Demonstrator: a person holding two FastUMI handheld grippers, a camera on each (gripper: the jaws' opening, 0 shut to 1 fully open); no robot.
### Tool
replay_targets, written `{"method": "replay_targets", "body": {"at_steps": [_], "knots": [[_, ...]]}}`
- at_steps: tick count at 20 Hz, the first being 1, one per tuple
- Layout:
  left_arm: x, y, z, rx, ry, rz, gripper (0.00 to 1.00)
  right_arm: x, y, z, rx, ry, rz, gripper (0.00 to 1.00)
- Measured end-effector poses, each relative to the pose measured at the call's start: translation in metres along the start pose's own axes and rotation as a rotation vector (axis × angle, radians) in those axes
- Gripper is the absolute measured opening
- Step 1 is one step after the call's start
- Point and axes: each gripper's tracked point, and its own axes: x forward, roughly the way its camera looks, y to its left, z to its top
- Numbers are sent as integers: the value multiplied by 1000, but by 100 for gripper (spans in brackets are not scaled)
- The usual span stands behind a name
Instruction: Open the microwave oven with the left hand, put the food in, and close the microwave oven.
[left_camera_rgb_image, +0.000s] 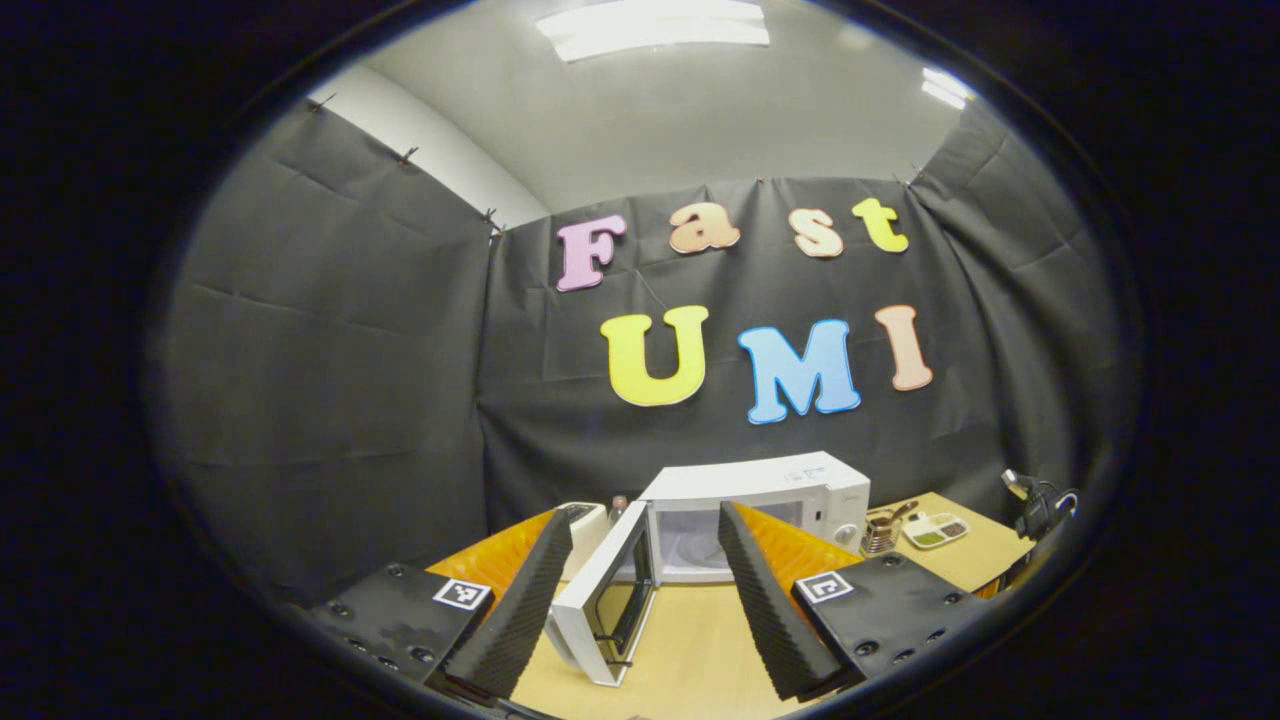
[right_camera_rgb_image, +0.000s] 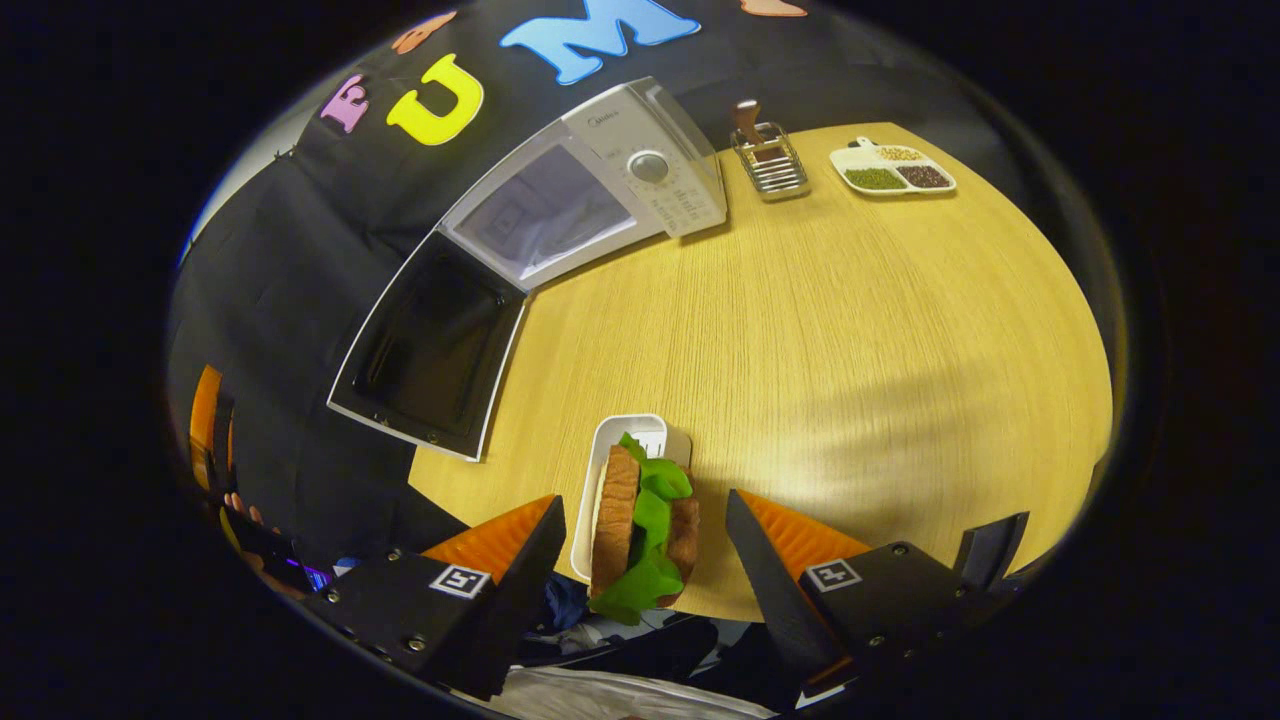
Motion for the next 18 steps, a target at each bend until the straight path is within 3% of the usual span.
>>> {"method": "replay_targets", "body": {"at_steps": [3,4,5,8,9,12,13,15,17,18], "knots": [[-3,4,1,0,2,13,95,11,7,-15,28,66,31,94],[-4,6,1,-6,4,21,95,15,5,-16,37,68,27,85],[-5,9,0,-11,5,29,97,15,5,-17,41,78,32,62],[-7,17,-2,-19,16,52,93,9,11,-19,57,82,41,62],[-8,19,-2,-23,19,60,93,18,10,-21,42,106,46,41],[-9,21,-1,-58,20,77,97,16,11,-21,-11,109,47,41],[-9,25,-1,-60,17,88,93,15,13,-20,-19,108,57,41],[-8,28,3,-59,9,98,97,11,18,-20,-24,105,75,41],[-5,29,7,-57,2,97,93,6,20,-15,-16,88,89,41],[-4,28,8,-58,1,91,97,3,24,-8,-9,58,104,41]]}}
